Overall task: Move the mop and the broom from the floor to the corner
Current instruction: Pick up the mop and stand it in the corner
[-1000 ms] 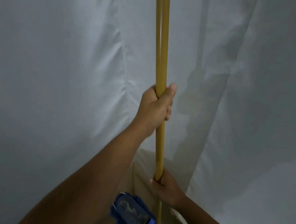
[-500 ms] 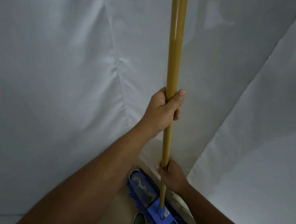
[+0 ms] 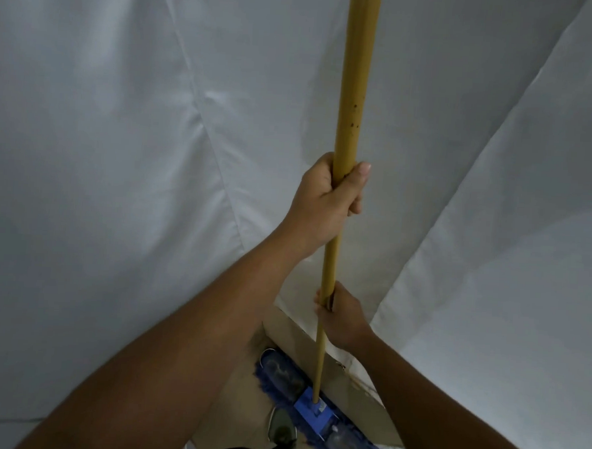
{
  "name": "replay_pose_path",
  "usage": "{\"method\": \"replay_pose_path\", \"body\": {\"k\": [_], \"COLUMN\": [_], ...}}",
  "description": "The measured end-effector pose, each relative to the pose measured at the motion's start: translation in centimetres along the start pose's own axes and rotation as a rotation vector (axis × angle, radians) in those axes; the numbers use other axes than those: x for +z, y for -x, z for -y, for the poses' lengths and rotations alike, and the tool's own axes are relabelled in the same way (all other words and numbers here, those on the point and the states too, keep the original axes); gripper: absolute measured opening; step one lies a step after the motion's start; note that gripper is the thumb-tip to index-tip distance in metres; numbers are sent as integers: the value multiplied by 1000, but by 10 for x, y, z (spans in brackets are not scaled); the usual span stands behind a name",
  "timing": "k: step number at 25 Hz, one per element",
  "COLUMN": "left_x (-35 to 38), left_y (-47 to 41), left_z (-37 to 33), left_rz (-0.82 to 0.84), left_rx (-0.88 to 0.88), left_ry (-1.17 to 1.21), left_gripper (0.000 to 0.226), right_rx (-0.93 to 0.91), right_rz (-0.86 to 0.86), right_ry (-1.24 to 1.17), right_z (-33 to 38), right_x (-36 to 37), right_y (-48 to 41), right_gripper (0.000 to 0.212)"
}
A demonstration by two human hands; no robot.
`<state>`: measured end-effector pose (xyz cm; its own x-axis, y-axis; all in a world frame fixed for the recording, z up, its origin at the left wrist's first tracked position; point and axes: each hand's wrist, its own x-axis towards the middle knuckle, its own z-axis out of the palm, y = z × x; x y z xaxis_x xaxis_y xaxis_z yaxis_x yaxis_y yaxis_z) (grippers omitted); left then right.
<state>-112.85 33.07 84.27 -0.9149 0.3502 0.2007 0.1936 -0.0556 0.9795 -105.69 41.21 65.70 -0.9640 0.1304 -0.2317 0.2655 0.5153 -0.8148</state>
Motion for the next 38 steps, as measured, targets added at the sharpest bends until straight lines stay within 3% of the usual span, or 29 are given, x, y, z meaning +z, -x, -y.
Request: {"method": "replay_pose_path", "body": {"k": [12,29,31,34,36,38], "left_x": [13,58,61,60,54,42], "left_y": [-22,-78,-84,-87,-81,-73], "left_z": [25,43,44,43,46,51], "left_rz": [68,100,88,115,184,225], "left_rx": [2,-61,-76,-112,-140,-96], "left_ry": [-89,-177,-185,-196,-281,-418], "left_gripper": [18,16,16,19,36,53], "right_rx": [-29,208,245,231,162,83], "right_rz": [-40,-113,-107,-129,-168,-191], "right_ry": [160,159,105,52,113,235], "right_z": [9,5,6,11,12,10], "right_x": [-23,-50,-53,-58,-63,-72], "right_y": [-2,-42,-46,-44,-39,-35], "right_gripper": [7,13,19,56,75,81]}}
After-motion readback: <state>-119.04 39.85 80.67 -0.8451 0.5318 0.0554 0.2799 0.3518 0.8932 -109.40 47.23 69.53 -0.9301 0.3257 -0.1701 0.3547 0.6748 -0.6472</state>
